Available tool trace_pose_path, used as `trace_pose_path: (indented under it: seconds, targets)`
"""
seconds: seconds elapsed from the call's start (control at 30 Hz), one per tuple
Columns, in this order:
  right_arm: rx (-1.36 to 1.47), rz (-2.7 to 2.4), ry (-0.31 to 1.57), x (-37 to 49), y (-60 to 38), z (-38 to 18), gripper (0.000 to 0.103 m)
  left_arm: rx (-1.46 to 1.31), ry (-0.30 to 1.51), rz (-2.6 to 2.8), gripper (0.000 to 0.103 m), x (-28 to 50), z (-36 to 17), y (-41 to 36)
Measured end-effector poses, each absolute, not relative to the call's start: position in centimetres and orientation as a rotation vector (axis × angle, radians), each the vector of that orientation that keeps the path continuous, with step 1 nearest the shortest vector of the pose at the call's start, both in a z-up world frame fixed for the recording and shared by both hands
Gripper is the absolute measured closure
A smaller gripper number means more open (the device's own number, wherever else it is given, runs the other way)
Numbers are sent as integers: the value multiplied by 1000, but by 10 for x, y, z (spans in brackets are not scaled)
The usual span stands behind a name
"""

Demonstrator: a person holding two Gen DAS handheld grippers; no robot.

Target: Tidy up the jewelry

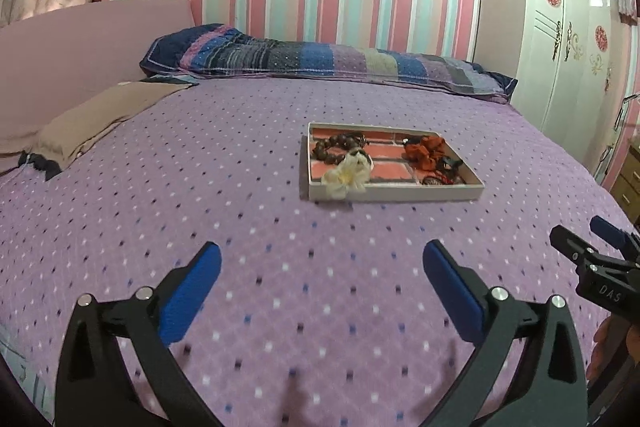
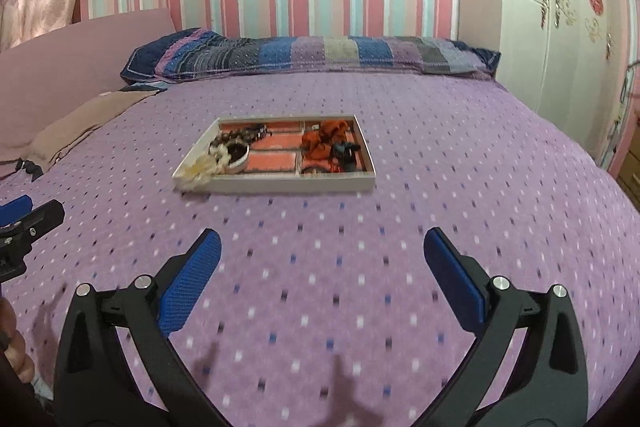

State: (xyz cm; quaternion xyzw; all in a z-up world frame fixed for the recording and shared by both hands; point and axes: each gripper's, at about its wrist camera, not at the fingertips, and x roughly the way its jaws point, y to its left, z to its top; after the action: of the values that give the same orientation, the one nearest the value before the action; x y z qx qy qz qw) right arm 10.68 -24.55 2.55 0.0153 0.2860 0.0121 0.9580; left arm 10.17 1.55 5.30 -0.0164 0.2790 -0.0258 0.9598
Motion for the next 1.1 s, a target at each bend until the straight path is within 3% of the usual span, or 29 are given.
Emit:
trace_pose_path:
  seconds: [0.47,1.1]
  targets:
    - [-11,-21,537,75,-244,2,4,18,595,-33,4,81,11,4]
    - [-2,-14,525,73,-248,7,4,-4,589,-28,4,84,13,5]
